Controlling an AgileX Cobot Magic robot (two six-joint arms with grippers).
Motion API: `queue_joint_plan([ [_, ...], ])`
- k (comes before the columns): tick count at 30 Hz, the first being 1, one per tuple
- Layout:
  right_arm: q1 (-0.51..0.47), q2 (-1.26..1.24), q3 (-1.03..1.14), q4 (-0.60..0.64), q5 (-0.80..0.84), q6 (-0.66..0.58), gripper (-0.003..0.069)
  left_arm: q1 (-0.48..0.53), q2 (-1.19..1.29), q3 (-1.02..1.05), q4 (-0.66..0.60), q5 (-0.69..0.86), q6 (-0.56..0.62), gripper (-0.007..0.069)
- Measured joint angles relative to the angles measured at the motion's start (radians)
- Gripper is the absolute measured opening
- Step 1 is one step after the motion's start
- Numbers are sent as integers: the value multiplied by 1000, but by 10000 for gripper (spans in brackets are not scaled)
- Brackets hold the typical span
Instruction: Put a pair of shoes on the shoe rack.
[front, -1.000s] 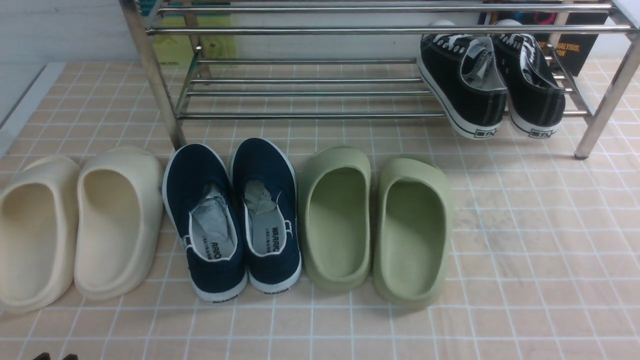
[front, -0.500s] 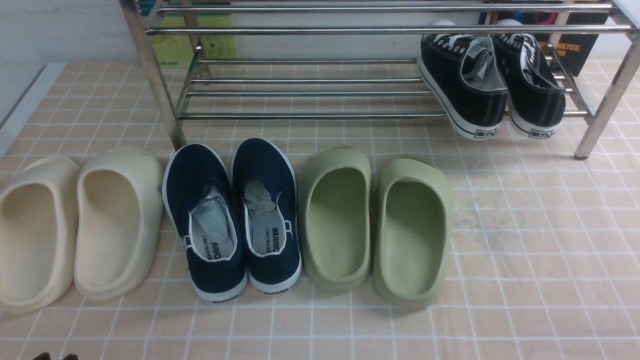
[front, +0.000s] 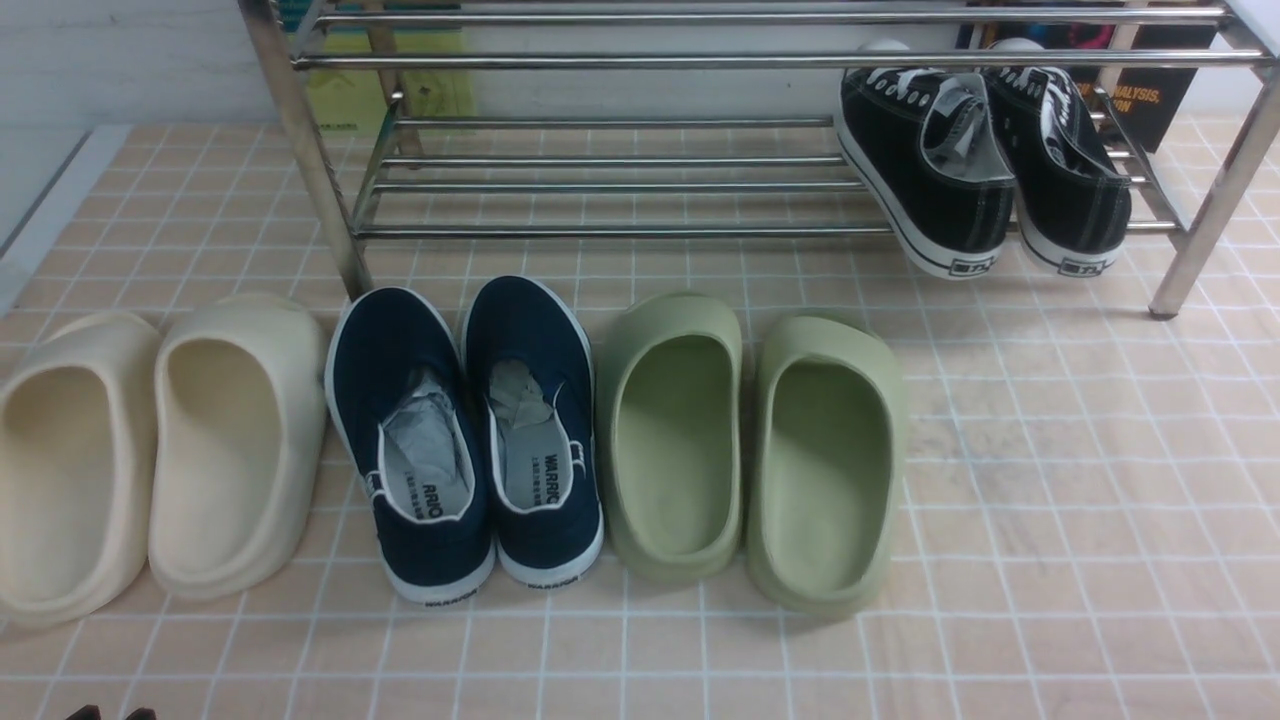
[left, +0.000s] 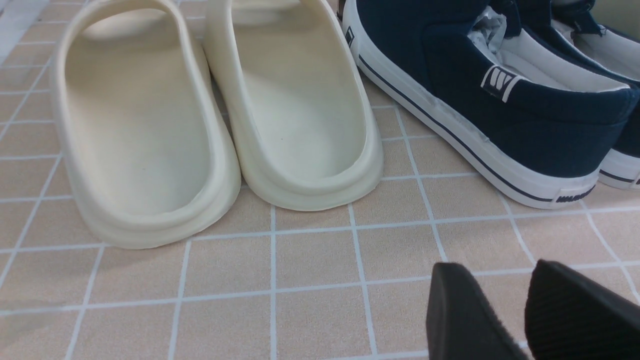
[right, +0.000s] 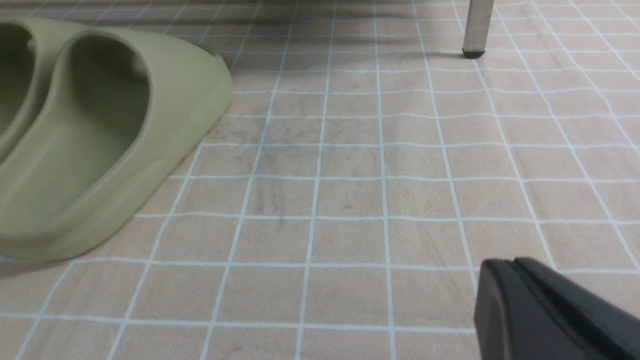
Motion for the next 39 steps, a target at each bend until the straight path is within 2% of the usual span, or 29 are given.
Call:
queue_joint_plan([
  [39,0,0,0,0,3,-4,42,0,0,0,0,0,0,239],
])
